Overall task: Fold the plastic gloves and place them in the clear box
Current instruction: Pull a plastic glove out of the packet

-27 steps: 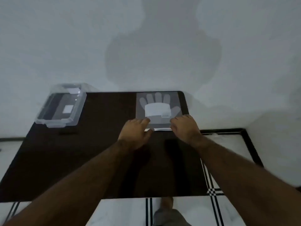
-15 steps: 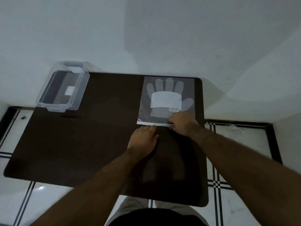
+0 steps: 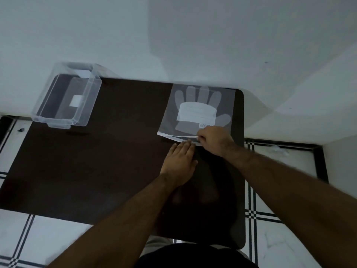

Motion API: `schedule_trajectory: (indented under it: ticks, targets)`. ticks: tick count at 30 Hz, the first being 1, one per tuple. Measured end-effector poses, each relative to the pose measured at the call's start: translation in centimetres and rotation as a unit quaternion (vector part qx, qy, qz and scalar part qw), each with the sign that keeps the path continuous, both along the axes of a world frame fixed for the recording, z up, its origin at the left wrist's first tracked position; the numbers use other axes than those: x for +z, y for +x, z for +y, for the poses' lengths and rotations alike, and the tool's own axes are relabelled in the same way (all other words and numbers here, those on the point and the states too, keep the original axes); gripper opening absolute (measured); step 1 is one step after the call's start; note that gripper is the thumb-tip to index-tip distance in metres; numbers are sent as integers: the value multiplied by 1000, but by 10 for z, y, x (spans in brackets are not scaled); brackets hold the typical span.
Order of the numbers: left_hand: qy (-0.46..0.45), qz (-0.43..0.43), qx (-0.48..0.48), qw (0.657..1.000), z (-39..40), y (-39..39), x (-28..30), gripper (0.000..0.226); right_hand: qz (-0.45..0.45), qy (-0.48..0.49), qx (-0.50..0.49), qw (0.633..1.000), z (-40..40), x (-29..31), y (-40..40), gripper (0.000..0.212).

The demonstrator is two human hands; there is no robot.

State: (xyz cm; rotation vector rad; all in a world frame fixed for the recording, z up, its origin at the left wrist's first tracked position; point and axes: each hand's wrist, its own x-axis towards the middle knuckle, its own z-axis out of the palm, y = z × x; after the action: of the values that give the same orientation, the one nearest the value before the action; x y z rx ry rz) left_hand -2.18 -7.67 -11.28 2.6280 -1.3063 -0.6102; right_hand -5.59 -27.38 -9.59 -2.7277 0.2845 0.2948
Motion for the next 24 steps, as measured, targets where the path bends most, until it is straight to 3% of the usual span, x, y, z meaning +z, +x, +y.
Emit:
schedule_trajectory:
  ticks: [8,16,24]
  targets:
    - [-4,-21,49,999,-13,17,-9,52,-93,28,-96,991,-6,-3,13,21]
    - [58,-107,1,993,-43,40,5,30,-119,34,-131,984,-9,-7,20,20]
    - [98,-130,-24,986,-70,57,8,21,-113,32,-132,984,-18,-6,22,21]
